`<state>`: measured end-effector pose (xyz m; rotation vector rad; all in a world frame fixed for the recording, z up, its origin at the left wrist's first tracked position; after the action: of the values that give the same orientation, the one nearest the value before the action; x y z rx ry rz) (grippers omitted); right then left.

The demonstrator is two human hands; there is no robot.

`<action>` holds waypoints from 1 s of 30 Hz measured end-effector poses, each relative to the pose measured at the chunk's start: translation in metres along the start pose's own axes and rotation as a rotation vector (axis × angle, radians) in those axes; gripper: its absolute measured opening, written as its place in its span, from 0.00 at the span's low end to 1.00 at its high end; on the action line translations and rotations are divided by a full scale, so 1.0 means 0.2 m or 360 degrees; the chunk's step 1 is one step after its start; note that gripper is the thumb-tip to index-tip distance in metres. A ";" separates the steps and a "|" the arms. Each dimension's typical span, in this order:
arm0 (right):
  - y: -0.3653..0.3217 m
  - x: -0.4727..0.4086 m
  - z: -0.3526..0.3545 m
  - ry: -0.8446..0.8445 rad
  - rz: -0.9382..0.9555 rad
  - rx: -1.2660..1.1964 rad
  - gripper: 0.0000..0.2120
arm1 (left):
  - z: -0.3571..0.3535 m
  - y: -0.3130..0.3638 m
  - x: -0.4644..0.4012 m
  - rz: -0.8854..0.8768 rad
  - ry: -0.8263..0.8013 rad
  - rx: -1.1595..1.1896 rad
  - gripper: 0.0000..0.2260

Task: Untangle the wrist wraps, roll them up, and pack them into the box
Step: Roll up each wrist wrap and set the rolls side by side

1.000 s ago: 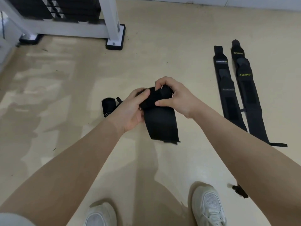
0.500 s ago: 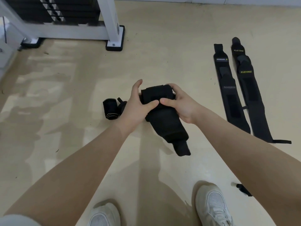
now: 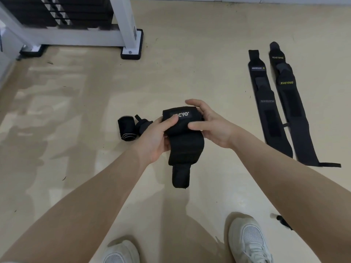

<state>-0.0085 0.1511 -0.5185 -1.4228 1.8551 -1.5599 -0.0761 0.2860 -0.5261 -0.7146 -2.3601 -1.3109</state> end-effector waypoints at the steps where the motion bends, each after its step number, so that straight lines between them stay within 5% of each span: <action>1: 0.02 0.00 0.01 0.0047 -0.0010 -0.0148 0.29 | 0.00 0.01 0.00 -0.0057 0.0025 -0.0068 0.17; 4: 0.06 0.00 0.01 0.0084 -0.0130 -0.0467 0.31 | -0.02 0.03 0.01 -0.0239 0.0008 -0.0365 0.17; 9: 0.08 0.02 -0.03 -0.0049 -0.0199 -0.0576 0.17 | -0.04 0.06 0.03 -0.0402 -0.0084 -0.0747 0.20; 14: 0.07 0.00 -0.01 0.0135 -0.0031 -0.0459 0.20 | -0.01 0.00 0.03 -0.0172 0.0000 -0.0384 0.33; 18: 0.04 0.00 0.01 0.0261 0.0155 -0.0388 0.21 | -0.02 -0.02 0.06 0.0210 -0.0235 -0.0325 0.19; 20: 0.04 0.01 0.00 0.0209 0.0151 -0.0213 0.25 | -0.01 -0.04 0.06 0.0317 -0.0296 -0.0319 0.24; 30: 0.01 -0.01 -0.09 0.0034 0.0051 0.0018 0.30 | 0.04 -0.08 0.05 0.0028 -0.0143 0.0165 0.26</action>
<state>-0.0219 0.1618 -0.5147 -1.3698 1.8692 -1.5736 -0.0936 0.2877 -0.5367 -0.7758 -2.4664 -1.1620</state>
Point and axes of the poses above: each hand's wrist, its own x-axis away from the middle knuckle, its own z-axis out of the back of the hand, y = z × x, the point moved 4 cm from there along -x, towards the middle knuckle, and after that the axes turned 14 degrees about -y, right-handed, at the moved point
